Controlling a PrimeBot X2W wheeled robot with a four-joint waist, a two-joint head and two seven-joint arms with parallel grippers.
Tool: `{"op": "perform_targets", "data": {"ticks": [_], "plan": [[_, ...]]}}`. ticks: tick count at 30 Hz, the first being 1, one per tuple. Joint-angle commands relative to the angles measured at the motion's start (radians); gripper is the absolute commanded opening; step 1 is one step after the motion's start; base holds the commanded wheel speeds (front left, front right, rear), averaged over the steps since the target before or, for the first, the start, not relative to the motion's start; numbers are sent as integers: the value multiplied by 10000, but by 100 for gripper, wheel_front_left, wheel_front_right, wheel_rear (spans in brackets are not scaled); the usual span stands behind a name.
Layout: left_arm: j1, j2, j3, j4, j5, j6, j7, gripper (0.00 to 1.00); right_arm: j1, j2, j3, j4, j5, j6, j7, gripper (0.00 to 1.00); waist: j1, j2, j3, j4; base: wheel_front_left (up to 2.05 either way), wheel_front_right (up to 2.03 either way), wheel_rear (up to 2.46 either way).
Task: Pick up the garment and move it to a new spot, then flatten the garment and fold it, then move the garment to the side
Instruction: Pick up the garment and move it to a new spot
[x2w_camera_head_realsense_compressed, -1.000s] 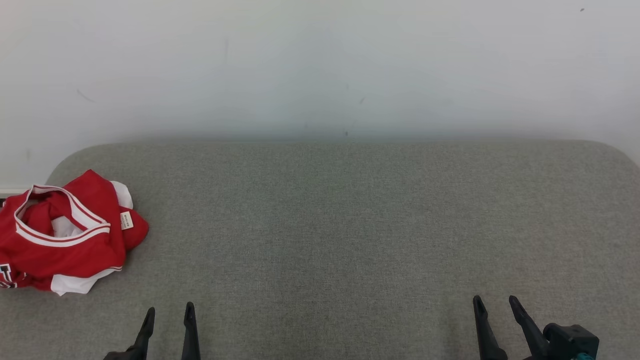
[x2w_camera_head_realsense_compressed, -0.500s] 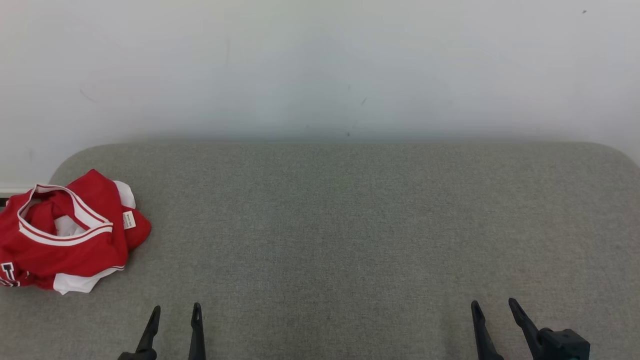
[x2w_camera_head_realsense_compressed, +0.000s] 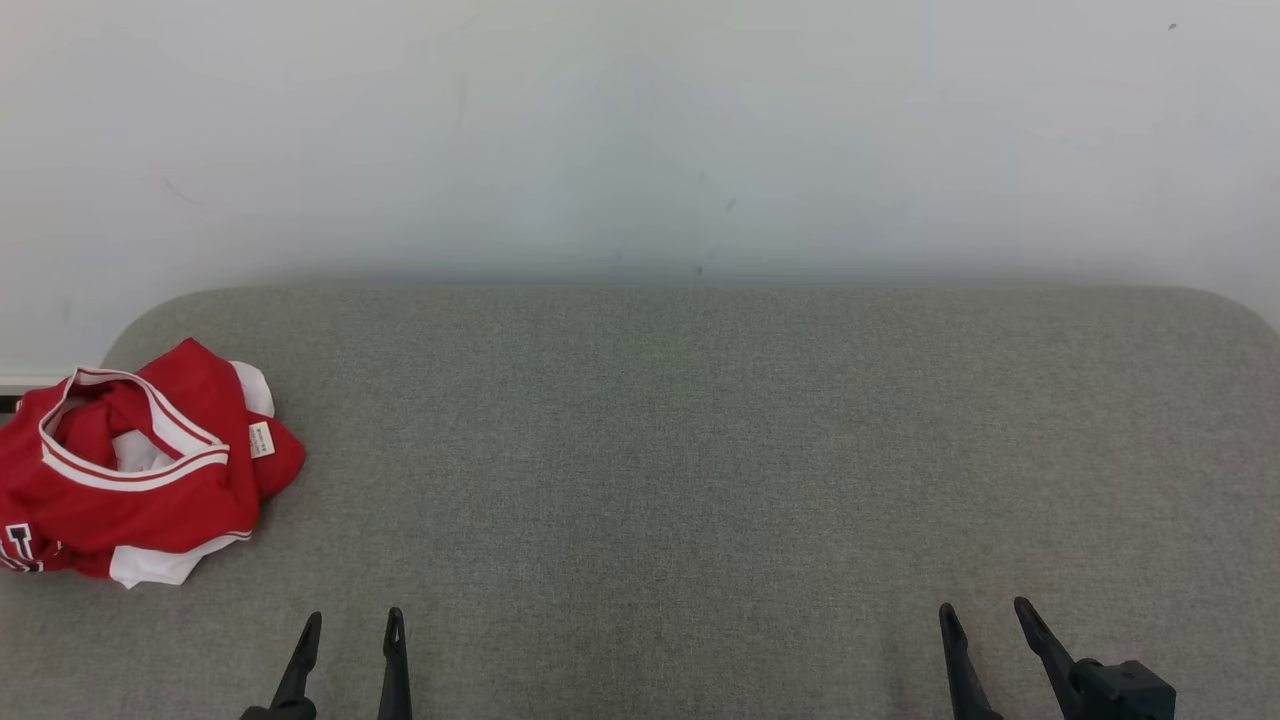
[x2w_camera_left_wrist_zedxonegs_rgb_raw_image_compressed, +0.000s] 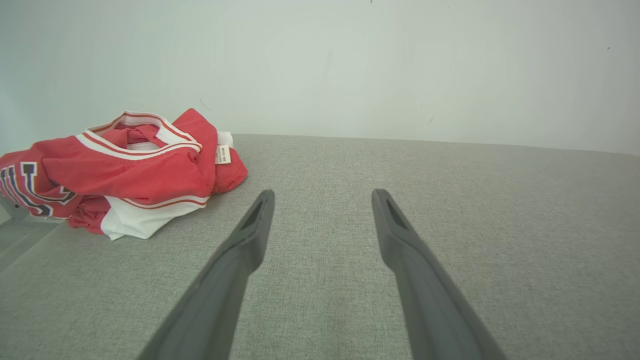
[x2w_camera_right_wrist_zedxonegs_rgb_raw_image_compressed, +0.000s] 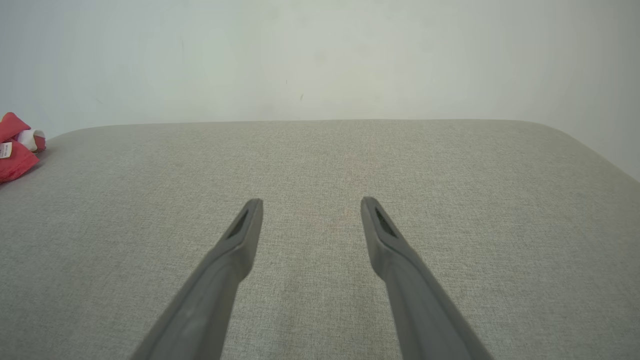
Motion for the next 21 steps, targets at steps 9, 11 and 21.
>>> {"op": "perform_targets", "data": {"ticks": [9, 11, 21], "plan": [[18, -2, 21, 26, -118, 50, -35, 100, 113, -22, -10, -12, -36, 32, -90, 100, 0, 0, -40, 213, 0, 0, 0], [25, -2, 4, 24, -144, 59, -35, 100, 138, -21, 5, -57, -63, 32, -126, 100, 0, 0, -53, 384, 0, 0, 0], [122, -2, 93, 108, -222, 70, -35, 100, 216, -22, 60, -19, 33, 33, -145, 100, 0, 0, -188, 1802, 0, 0, 0]]}}
